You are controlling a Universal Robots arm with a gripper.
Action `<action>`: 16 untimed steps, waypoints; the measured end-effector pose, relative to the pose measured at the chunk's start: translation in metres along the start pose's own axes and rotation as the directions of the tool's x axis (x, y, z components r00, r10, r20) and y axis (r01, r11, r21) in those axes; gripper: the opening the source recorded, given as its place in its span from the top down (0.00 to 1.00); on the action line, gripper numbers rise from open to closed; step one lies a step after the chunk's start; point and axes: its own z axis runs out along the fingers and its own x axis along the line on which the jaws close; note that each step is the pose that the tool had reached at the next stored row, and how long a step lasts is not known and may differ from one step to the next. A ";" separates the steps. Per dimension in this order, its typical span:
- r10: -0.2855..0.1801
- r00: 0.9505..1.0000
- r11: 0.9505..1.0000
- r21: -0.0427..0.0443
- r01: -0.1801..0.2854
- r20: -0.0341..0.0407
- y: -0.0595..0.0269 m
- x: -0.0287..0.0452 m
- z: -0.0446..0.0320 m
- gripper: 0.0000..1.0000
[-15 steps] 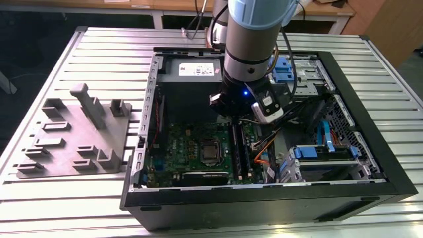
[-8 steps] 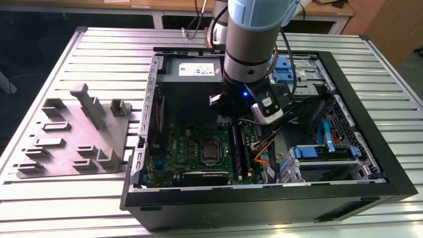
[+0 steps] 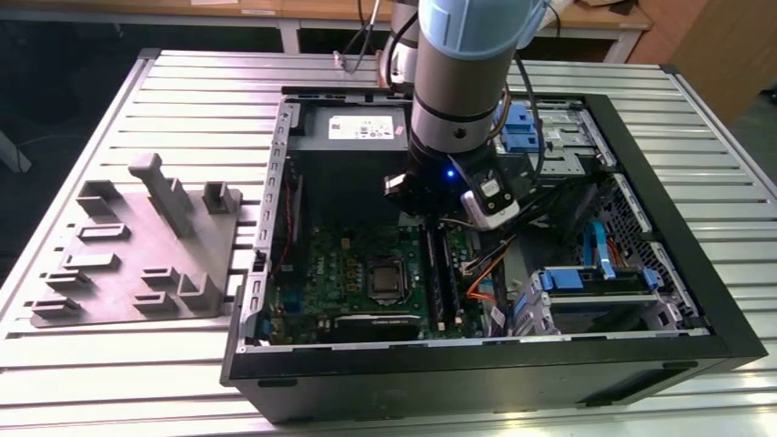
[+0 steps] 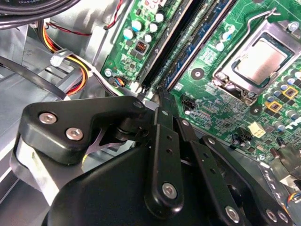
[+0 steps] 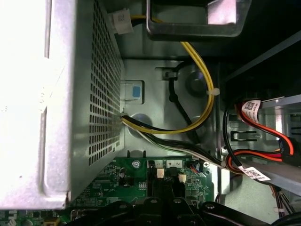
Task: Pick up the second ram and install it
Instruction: 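Press down the second ram until it locks into place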
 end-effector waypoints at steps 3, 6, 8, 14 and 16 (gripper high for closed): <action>0.000 1.000 1.000 -0.001 0.000 0.000 0.0000 0.0000 0.0003 0.90; 0.000 1.000 1.000 -0.001 0.000 0.000 -0.0001 0.0001 0.0023 0.90; 0.000 1.000 1.000 -0.001 0.000 0.000 -0.0002 0.0001 0.0025 0.90; 0.000 1.000 1.000 -0.001 0.000 0.000 -0.0002 0.0001 0.0028 0.90; 0.000 1.000 1.000 -0.001 0.000 0.000 -0.0002 0.0001 0.0028 0.90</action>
